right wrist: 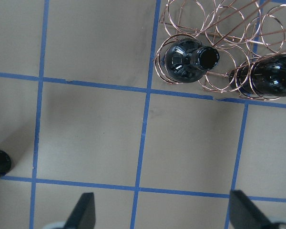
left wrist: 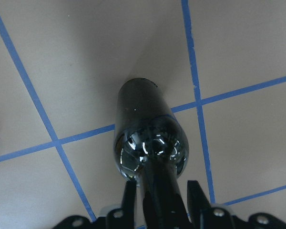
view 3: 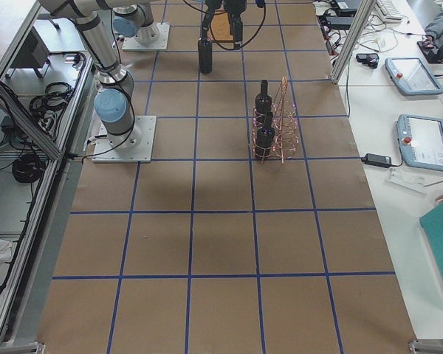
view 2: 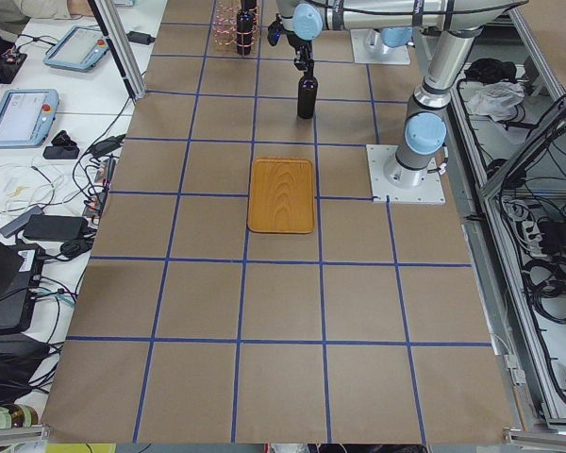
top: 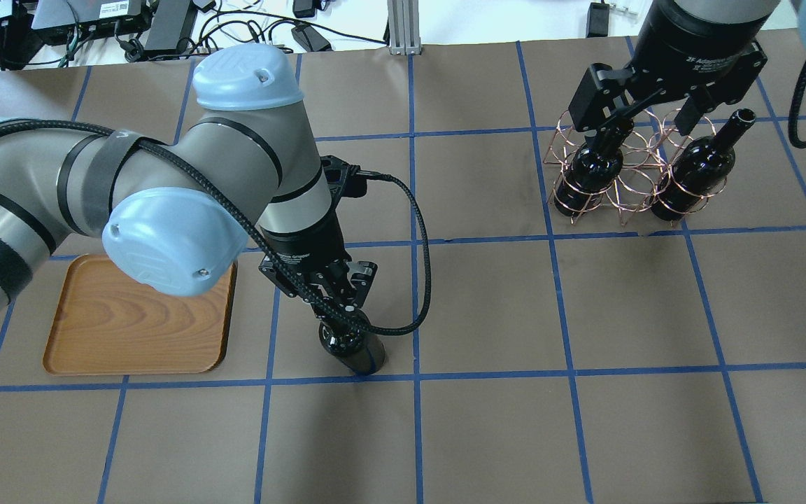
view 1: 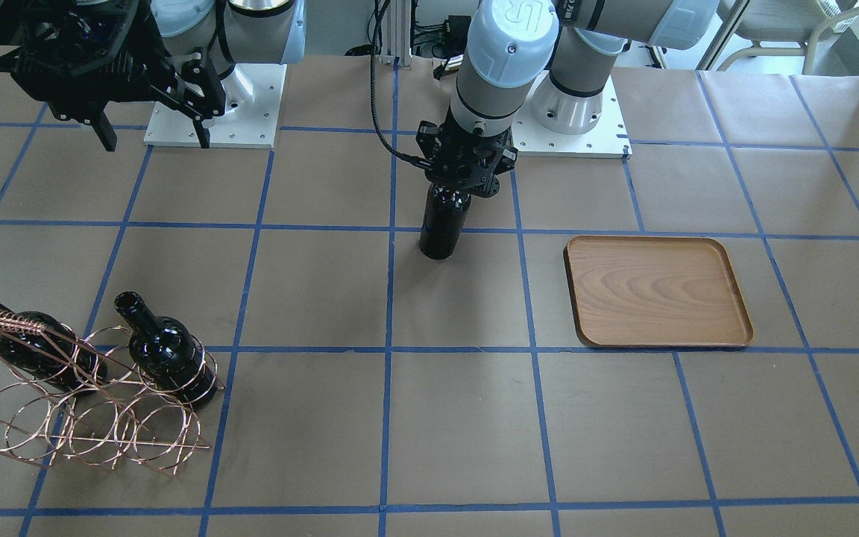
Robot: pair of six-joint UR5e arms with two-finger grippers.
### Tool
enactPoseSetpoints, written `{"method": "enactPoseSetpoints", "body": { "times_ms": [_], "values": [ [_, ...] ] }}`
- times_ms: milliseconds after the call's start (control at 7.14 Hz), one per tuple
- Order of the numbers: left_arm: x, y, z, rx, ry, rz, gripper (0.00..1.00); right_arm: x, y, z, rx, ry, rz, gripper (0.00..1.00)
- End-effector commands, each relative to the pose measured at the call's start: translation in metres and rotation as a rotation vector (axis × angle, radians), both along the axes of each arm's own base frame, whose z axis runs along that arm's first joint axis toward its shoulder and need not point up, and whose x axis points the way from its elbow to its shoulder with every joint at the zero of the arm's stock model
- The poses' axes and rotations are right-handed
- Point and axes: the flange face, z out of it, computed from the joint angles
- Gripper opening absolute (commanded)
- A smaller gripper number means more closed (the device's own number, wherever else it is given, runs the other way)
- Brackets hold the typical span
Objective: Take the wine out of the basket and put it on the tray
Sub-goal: 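Lift the bottle with the left gripper and tilt it over the wooden tray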
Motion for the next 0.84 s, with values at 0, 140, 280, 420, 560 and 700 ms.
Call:
{"method": "enactPoseSetpoints", "body": {
  "times_ms": [0, 140, 280, 420, 560, 700],
  "values": [
    [0.001, -0.001, 0.001, -0.003, -0.001, 0.001, 0.00, 0.000, -0.001, -0.001, 0.003, 0.000, 0.000, 1.00],
    [0.003, -0.006, 0.010, -0.022, -0.006, 0.003, 0.00, 0.000, -0.001, -0.001, 0.003, 0.000, 0.000, 1.00],
    [0.011, -0.013, 0.033, -0.020, -0.014, 0.010, 0.00, -0.001, 0.000, -0.001, 0.004, 0.004, 0.000, 1.00],
    [0.031, -0.029, 0.060, -0.055, -0.070, -0.018, 0.00, -0.001, 0.000, -0.001, 0.004, 0.006, 0.000, 1.00],
    [0.064, -0.048, 0.075, -0.077, -0.056, -0.035, 0.00, -0.001, 0.000, -0.002, 0.007, 0.007, 0.000, 1.00],
    [0.128, -0.071, 0.082, -0.091, -0.055, 0.004, 0.00, 0.000, 0.000, -0.003, 0.007, 0.006, 0.002, 1.00]
  ]
}}
